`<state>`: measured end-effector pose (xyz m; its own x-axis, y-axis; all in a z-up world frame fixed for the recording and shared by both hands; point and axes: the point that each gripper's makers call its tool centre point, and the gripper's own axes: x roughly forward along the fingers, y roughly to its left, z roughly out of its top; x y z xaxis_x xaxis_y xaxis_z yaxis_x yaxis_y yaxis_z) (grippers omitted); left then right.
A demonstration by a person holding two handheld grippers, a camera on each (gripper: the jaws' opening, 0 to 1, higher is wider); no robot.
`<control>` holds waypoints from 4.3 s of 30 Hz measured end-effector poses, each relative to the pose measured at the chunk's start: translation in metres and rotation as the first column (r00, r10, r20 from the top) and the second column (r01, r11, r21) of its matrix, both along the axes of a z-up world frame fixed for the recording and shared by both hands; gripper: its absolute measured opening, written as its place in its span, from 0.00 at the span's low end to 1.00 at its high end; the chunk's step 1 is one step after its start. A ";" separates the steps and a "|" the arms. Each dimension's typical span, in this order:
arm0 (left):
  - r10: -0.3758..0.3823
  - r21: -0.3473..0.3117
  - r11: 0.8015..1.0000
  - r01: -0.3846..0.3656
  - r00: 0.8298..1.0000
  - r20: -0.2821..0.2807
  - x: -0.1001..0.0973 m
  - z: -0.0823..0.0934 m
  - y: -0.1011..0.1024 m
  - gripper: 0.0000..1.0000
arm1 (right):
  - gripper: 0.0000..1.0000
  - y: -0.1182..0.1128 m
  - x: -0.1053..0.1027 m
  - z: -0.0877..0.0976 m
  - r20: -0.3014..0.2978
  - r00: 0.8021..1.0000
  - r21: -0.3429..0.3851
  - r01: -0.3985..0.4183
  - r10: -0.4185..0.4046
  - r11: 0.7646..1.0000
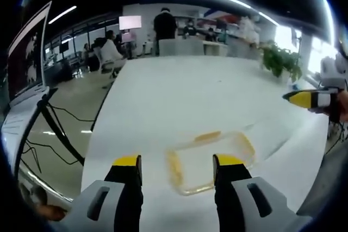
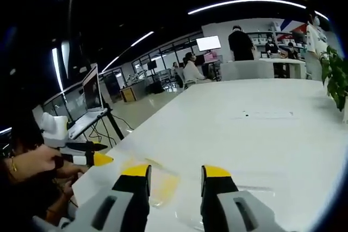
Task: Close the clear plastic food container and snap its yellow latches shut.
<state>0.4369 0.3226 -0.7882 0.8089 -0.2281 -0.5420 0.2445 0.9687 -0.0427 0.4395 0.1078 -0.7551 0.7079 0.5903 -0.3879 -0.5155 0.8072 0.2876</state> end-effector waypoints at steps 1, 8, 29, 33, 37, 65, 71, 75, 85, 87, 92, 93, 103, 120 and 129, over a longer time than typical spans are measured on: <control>0.001 -0.001 1.000 -0.001 1.000 0.000 0.000 -0.001 0.000 0.50 | 0.34 0.003 0.000 -0.001 -0.002 1.000 -0.001 -0.005 0.005 1.000; 0.013 -0.006 1.000 -0.013 1.000 -0.006 0.002 -0.004 0.004 0.49 | 0.33 0.021 0.003 -0.007 -0.009 1.000 0.003 -0.028 0.028 1.000; 0.030 -0.011 0.999 -0.030 0.999 -0.024 0.005 -0.015 0.012 0.47 | 0.31 0.041 0.000 -0.029 -0.060 0.998 0.004 -0.027 0.028 1.000; 0.026 -0.006 1.000 -0.026 0.999 -0.032 0.006 -0.019 0.011 0.46 | 0.29 0.045 -0.002 -0.040 -0.082 0.996 -0.018 -0.028 0.026 0.999; 0.024 0.005 1.000 -0.024 0.999 -0.040 0.006 -0.024 0.010 0.46 | 0.29 0.053 -0.006 -0.045 -0.081 0.996 -0.036 -0.051 0.048 0.998; 0.034 -0.006 0.999 -0.035 0.995 -0.099 0.017 -0.068 -0.001 0.35 | 0.19 0.067 0.005 -0.081 -0.035 0.999 -0.135 0.035 -0.040 0.990; 0.050 0.010 0.999 -0.049 0.993 -0.103 0.017 -0.072 0.000 0.32 | 0.18 0.063 0.008 -0.089 -0.049 0.996 -0.157 0.065 -0.074 0.985; 0.082 0.021 0.997 -0.081 0.994 -0.074 0.021 -0.072 0.002 0.26 | 0.15 0.067 0.007 -0.090 -0.044 0.996 -0.149 0.067 -0.075 0.987; 0.095 0.011 0.995 -0.094 0.994 -0.061 0.027 -0.073 -0.005 0.21 | 0.11 0.064 0.008 -0.102 -0.042 0.997 -0.208 0.060 -0.071 0.976; 0.101 0.009 0.995 -0.100 0.993 -0.058 0.028 -0.072 -0.006 0.20 | 0.11 0.065 0.008 -0.102 -0.041 0.997 -0.209 0.062 -0.072 0.976; 0.177 0.003 0.984 -0.177 0.984 -0.033 0.029 -0.071 0.000 0.06 | 0.09 0.066 0.006 -0.107 -0.036 0.997 -0.242 0.052 -0.063 0.969; 0.172 -0.001 0.985 -0.172 0.985 -0.029 0.029 -0.072 -0.001 0.04 | 0.08 0.065 0.006 -0.108 -0.031 0.998 -0.251 0.053 -0.063 0.966; 0.180 0.094 0.979 -0.182 0.983 0.025 0.031 -0.073 -0.001 0.00 | 0.07 0.065 0.006 -0.108 -0.006 0.998 -0.274 0.061 -0.065 0.960; 0.174 0.046 0.984 -0.174 0.985 -0.007 0.030 -0.073 0.002 0.00 | 0.05 0.061 0.003 -0.110 -0.004 0.999 -0.319 0.040 -0.043 0.947; 0.165 0.075 0.984 -0.164 0.986 -0.014 0.023 -0.070 0.003 0.00 | 0.04 0.063 -0.002 -0.110 -0.020 0.999 -0.307 0.035 -0.043 0.951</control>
<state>0.4602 0.3257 -0.8584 0.8208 -0.0516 -0.5688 0.0813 0.9963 0.0270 0.4372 0.1711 -0.8651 0.7151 0.4123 -0.5645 -0.4774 0.8780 0.0365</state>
